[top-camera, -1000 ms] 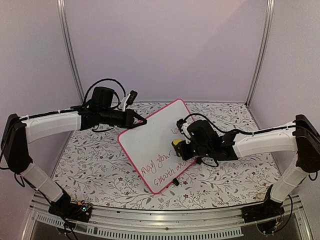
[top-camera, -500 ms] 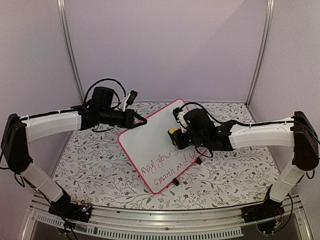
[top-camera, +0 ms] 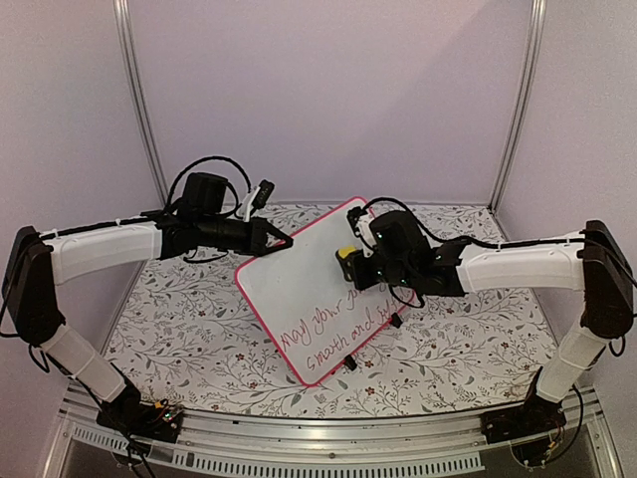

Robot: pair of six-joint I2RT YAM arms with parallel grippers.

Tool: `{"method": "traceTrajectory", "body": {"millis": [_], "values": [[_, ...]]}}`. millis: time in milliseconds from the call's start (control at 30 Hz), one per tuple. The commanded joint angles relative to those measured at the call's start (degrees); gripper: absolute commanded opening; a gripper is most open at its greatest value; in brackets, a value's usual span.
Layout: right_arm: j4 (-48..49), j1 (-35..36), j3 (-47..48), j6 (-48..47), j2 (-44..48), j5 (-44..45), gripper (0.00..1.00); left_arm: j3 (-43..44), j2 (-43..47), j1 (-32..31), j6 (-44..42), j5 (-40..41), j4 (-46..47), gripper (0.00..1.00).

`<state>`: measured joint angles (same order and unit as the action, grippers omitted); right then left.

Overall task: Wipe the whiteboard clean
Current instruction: Erase the whiteboard at the center of the board.

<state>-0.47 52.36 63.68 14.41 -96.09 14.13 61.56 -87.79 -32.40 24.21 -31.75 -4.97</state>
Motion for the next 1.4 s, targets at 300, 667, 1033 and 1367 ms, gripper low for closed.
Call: {"method": "traceTrajectory", "body": {"millis": [300,667,1033,1367], "values": [[-0.6,-0.4,-8.7,3.0,1.4,-1.9,0.26,-0.7,-2.2,-1.5,-4.7,1.1,-2.2,0.0],[-1.6,-0.4,-13.2,4.3,4.0,-1.5,0.26,-0.7,-2.4,-1.6,-4.6,1.0,-2.2,0.0],[-0.7,-0.4,-11.8,4.3,3.8,-1.6,0.26,-0.7,-2.6,-1.6,-4.6,1.0,-2.1,0.0],[-0.4,-0.4,-6.6,2.4,2.0,-1.1,0.26,-0.7,-2.5,-1.5,-4.6,0.9,-2.1,0.0]]}}
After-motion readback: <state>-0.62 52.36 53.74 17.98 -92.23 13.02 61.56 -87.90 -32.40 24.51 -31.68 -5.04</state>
